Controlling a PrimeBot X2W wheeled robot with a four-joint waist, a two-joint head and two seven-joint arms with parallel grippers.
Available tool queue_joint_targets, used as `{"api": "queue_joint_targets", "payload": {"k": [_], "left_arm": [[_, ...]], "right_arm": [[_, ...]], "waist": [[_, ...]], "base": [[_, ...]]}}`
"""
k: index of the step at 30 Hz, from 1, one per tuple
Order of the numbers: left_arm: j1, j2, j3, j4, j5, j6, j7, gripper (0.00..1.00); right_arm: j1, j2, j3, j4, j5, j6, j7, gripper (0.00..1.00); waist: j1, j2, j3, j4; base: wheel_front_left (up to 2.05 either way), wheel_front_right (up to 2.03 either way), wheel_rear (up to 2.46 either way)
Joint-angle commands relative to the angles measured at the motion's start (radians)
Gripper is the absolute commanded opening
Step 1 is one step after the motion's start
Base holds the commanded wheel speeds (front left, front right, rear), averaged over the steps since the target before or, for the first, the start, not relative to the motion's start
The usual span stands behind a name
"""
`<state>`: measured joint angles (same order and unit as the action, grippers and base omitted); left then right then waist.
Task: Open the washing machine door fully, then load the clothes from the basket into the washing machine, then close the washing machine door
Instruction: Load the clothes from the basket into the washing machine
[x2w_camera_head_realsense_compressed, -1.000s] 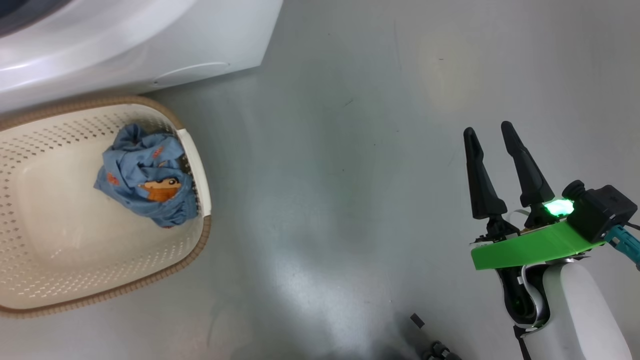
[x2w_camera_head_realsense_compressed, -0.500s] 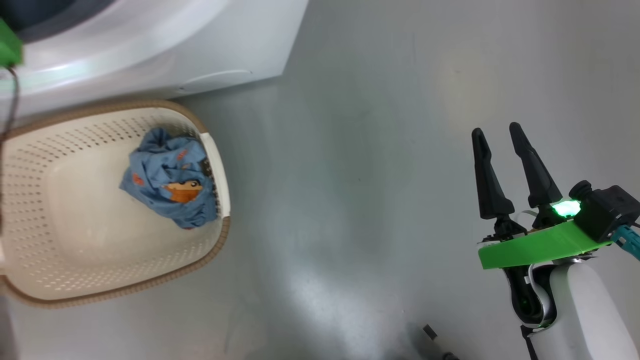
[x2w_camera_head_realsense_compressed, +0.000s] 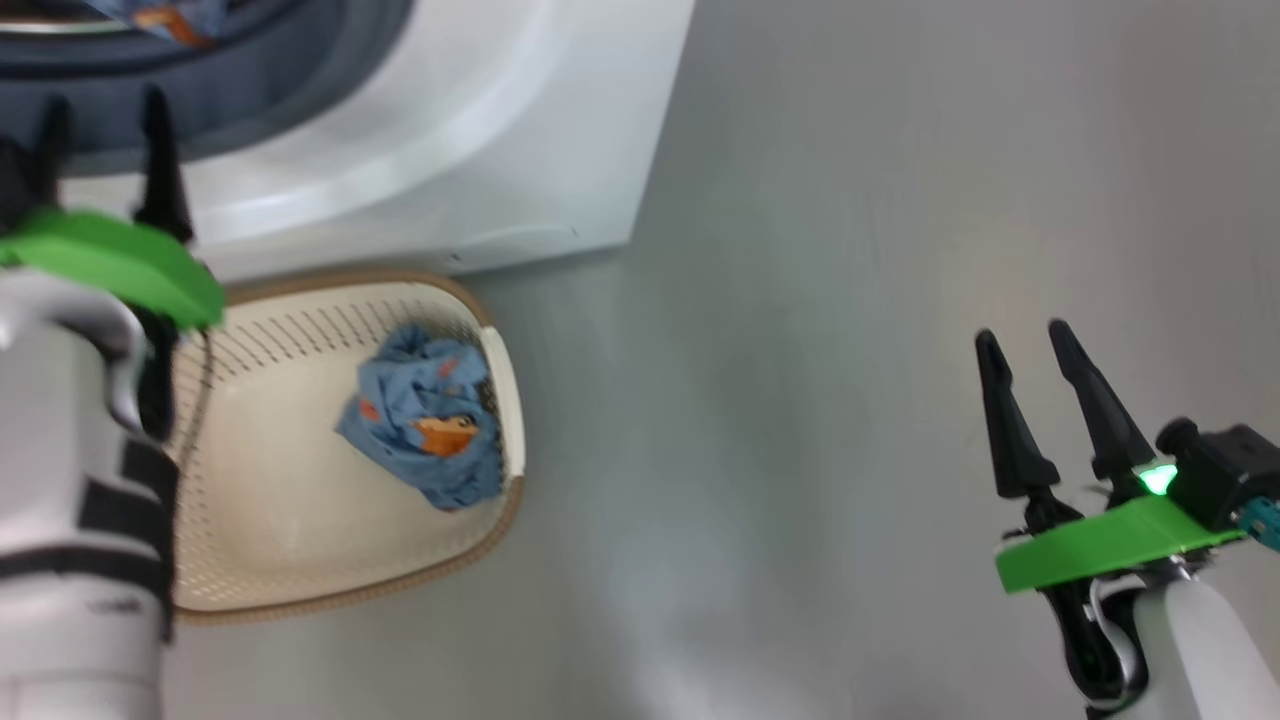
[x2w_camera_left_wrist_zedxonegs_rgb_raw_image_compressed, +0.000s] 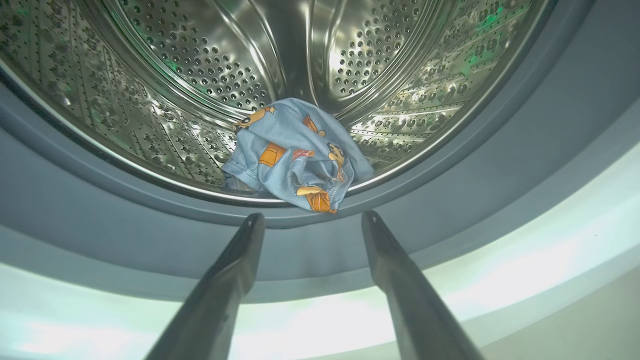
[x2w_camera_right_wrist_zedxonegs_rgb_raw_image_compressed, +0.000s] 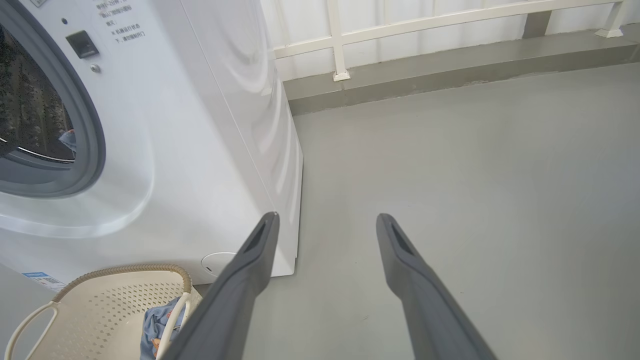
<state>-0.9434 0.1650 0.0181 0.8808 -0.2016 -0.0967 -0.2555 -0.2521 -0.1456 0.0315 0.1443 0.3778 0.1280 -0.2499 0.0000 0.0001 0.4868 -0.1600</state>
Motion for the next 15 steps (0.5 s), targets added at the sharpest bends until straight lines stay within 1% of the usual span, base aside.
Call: {"api": "queue_joint_targets", "payload": {"k": [1,4,5,15], "left_arm": [[0.065,0.021,0.03,-0.063,0.005,0.004,-0.006,1.0],[0.155,-0.004,0.045,-0.122,0.009,-0.002,-0.006,1.0],[0.155,-0.004,0.045,-0.122,0.009,-0.002,-0.006,1.0],[0.418,-0.043,0.081,-0.307,0.048,-0.015,-0.006,1.0]], "right_arm": [[0.042,-0.02,0.009,-0.014,-0.007,0.003,-0.012,1.0],[0.071,-0.03,0.004,-0.007,-0.008,0.003,-0.012,1.0],[0.071,-0.03,0.004,-0.007,-0.008,0.003,-0.012,1.0],[0.146,-0.05,0.001,0.005,-0.006,0.003,-0.012,1.0]], "waist": [[0.0,-0.0001,-0.09,0.052],[0.0,-0.0001,-0.137,0.067],[0.0,-0.0001,-0.137,0.067],[0.0,-0.0001,-0.252,0.088]], "base": [[0.0,0.0,0.0],[0.0,0.0,0.0],[0.0,0.0,0.0],[0.0,0.0,0.0]]}}
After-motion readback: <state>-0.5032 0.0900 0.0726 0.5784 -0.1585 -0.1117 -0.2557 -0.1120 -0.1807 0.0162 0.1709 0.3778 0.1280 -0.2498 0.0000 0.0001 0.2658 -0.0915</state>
